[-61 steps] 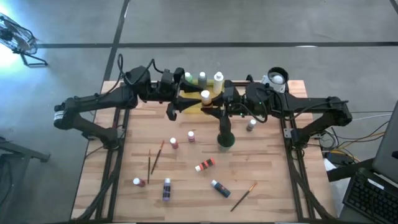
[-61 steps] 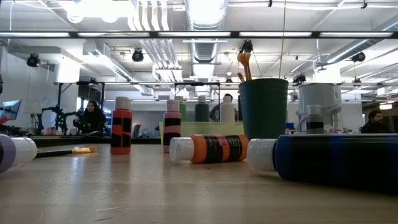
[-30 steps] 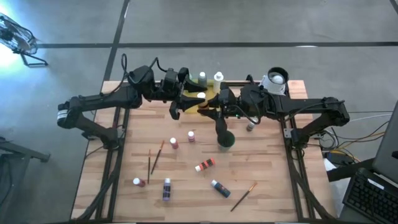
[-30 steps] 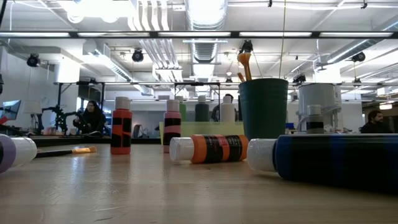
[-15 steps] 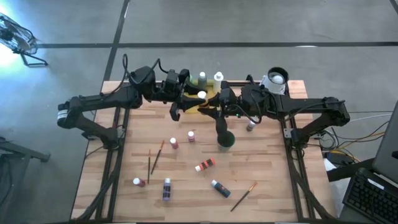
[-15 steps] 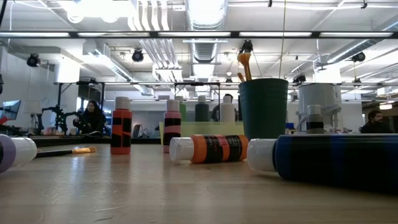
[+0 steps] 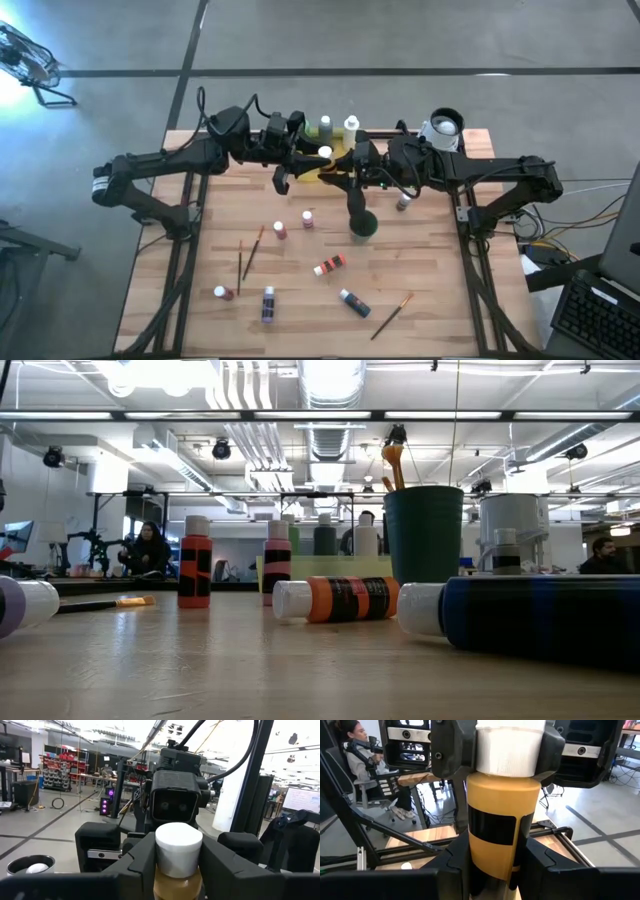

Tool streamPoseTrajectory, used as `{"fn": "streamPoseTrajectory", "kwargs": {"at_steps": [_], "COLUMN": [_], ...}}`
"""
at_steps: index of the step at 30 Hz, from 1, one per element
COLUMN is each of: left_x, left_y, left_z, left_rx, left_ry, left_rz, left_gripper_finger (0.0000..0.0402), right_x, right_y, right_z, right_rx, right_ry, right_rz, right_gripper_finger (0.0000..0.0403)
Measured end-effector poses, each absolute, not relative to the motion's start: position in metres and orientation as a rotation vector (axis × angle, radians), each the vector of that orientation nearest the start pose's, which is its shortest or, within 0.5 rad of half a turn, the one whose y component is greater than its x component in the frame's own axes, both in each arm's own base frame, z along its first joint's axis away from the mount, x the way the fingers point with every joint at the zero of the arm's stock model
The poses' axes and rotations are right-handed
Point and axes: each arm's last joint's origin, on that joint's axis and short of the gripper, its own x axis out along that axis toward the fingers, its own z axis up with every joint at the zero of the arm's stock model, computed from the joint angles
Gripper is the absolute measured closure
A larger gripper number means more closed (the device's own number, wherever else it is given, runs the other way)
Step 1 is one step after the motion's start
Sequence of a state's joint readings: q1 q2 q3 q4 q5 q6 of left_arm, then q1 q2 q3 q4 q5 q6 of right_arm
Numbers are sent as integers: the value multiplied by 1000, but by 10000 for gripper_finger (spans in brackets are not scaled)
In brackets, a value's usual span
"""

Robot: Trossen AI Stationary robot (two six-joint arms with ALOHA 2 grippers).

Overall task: Pick & Place Paint Supplies
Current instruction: Put the yellow paint bottle into the yellow bin

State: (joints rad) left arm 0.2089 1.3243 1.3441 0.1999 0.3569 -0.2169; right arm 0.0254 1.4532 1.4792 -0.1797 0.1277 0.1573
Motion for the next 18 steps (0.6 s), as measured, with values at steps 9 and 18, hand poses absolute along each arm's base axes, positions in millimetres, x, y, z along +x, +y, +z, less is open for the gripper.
{"fn": "streamPoseTrajectory", "kwargs": {"at_steps": [9,18], "left_x": [287,283], "left_y": [52,58], "left_z": [446,440], "left_rx": [-162,-101], "left_ry": [-202,-134], "left_rz": [-136,113], "left_gripper_finger": [281,281], "right_x": [318,255], "right_y": [4,-4], "right_z": [424,440], "right_rx": [185,282], "right_ry": [133,244], "right_rz": [-142,-353], "right_gripper_finger": [228,105]}}
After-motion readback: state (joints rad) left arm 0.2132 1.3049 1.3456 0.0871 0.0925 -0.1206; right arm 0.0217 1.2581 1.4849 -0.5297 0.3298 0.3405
